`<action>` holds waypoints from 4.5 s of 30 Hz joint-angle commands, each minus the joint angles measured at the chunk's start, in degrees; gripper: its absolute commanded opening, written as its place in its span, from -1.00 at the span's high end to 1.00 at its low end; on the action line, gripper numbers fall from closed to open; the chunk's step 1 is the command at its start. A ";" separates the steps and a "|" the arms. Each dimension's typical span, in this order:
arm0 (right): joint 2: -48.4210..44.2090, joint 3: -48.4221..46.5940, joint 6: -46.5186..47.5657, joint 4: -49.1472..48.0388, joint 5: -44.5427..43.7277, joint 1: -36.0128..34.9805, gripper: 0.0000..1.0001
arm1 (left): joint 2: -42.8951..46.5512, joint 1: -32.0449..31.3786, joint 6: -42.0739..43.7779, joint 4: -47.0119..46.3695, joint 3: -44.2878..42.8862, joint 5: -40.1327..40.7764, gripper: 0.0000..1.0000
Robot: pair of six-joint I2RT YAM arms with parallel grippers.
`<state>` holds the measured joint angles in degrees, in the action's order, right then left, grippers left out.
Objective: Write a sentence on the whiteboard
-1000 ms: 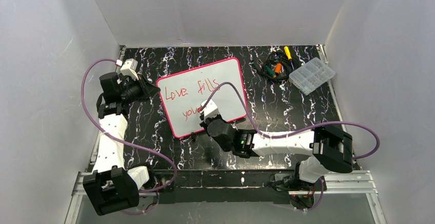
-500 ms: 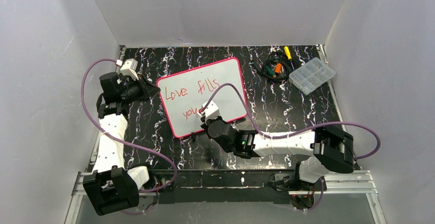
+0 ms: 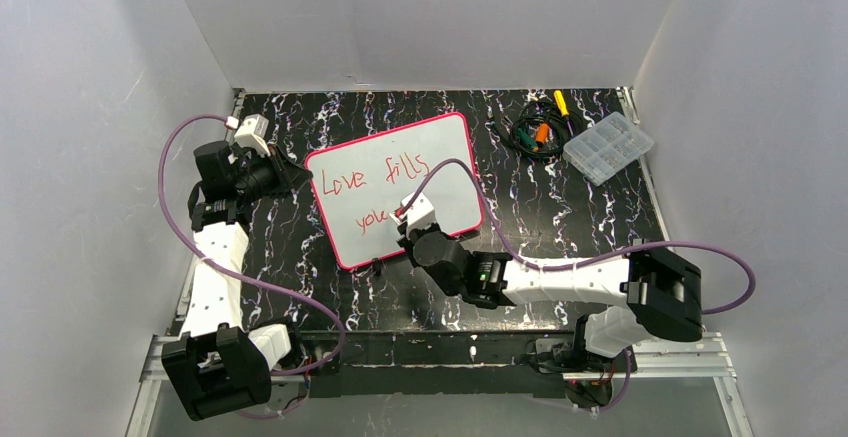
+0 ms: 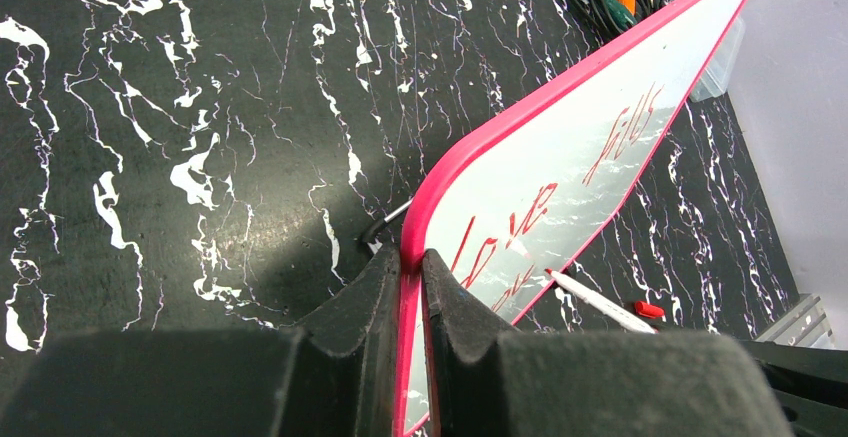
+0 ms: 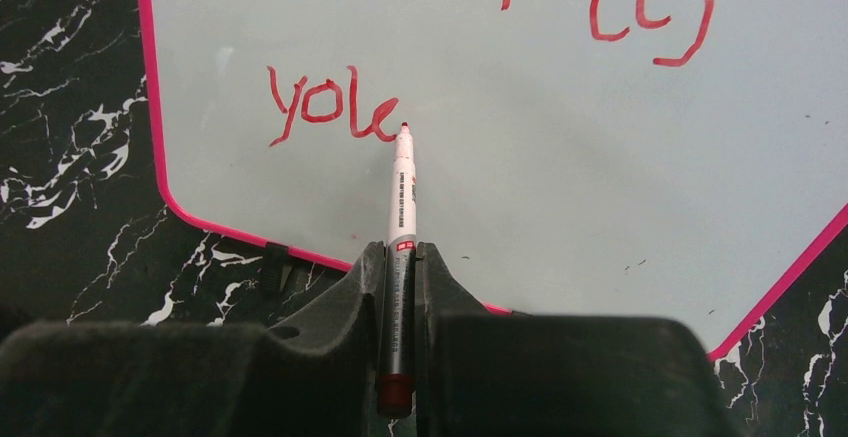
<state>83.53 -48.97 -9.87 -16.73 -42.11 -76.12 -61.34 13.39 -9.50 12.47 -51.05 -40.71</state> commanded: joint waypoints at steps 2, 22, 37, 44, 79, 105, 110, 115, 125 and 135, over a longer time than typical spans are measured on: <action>-0.62 -0.96 2.61 -5.23 -1.98 0.47 0.97 | 1.24 0.01 0.17 0.53 0.53 -0.99 0.96; 1.21 -1.48 3.02 -3.54 -4.38 1.32 0.97 | 1.00 0.04 0.12 0.45 0.33 -1.21 0.96; -0.17 1.69 -2.84 1.71 -0.17 1.11 0.97 | 1.40 -0.01 0.09 0.45 0.51 -1.17 0.96; -0.47 2.58 -3.53 1.82 0.76 0.45 0.97 | 1.45 0.02 0.01 0.45 0.52 -1.22 0.96; -1.36 1.70 -0.24 -2.65 -6.14 1.08 0.97 | 1.29 0.00 0.04 0.45 0.67 -1.17 0.96; -5.94 4.85 1.02 -3.04 -1.71 6.88 0.97 | 0.84 0.04 0.00 0.36 0.45 -1.32 0.96; -5.41 5.05 0.06 -0.83 -1.57 6.86 0.97 | 0.84 0.02 0.00 0.36 0.43 -1.35 0.96; -6.54 6.65 -3.02 1.40 -0.20 6.86 0.97 | 0.96 -0.04 0.00 0.36 0.42 -1.23 0.96; -7.06 9.04 -7.97 4.64 2.31 6.21 0.97 | 1.13 0.00 -0.01 0.37 0.51 -1.15 0.96; -7.79 8.28 -6.64 1.75 -1.98 5.81 0.97 | 1.20 -0.02 0.00 0.42 0.60 -1.10 0.96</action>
<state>76.47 -40.45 -17.04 -13.45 -39.92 -70.54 -61.34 13.39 -9.61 12.47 -51.03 -40.71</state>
